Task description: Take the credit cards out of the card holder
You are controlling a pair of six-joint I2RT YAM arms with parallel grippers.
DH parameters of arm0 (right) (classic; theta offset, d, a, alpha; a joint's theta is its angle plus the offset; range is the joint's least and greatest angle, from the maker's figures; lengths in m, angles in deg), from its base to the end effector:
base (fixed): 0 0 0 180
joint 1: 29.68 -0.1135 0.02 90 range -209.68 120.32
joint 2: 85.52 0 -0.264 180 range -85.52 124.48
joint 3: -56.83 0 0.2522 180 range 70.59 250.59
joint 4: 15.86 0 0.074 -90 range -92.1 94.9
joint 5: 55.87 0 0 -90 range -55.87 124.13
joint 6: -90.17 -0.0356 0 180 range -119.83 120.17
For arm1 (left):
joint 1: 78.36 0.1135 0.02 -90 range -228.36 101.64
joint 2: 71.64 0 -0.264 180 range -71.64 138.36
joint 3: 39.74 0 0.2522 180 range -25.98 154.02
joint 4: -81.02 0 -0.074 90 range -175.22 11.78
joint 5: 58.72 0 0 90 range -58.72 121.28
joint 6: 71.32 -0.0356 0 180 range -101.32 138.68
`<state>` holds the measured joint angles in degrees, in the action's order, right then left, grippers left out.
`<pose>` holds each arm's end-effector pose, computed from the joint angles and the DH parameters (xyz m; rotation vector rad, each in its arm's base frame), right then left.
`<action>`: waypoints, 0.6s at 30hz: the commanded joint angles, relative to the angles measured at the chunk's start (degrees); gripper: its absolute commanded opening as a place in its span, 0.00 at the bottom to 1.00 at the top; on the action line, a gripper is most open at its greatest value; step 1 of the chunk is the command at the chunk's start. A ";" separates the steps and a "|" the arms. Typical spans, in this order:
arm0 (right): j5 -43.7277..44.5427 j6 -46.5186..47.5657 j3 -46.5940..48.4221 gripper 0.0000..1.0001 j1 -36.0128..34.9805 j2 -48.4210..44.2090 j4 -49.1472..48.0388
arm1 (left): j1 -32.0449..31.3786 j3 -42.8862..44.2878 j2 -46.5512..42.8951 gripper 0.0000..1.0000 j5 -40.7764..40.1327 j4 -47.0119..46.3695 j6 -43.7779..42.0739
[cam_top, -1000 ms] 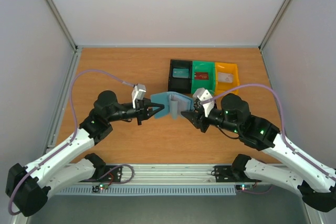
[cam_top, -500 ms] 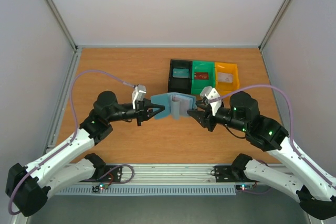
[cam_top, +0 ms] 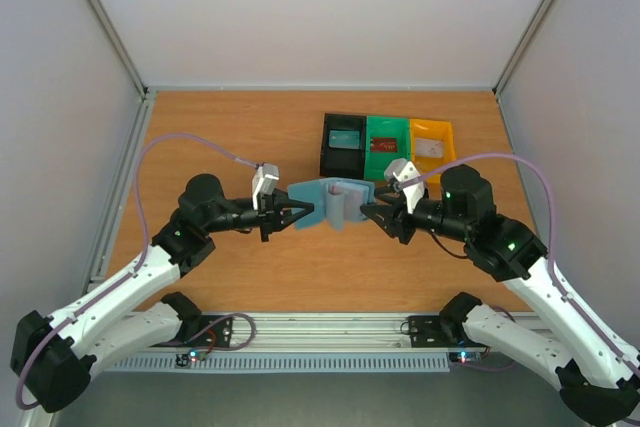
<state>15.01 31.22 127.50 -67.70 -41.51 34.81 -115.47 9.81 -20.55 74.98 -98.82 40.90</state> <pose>0.1140 0.1039 0.3663 -1.2986 1.5057 0.4103 0.1494 -0.1439 0.3092 0.8568 1.5641 -1.3776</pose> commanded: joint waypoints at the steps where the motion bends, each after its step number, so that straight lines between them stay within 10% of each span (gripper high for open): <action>1: -2.70 0.56 1.18 0.44 0.36 1.10 0.09 | -0.29 -0.24 -0.62 0.00 1.21 -5.14 -1.08; 18: -3.69 0.42 1.65 0.50 2.47 3.19 -1.08 | -0.74 -0.58 -0.63 0.00 2.25 -6.16 -1.21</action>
<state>13.40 31.81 127.50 -65.63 -39.26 34.81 -115.75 9.79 -20.57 76.10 -99.26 40.68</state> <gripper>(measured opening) 0.465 0.027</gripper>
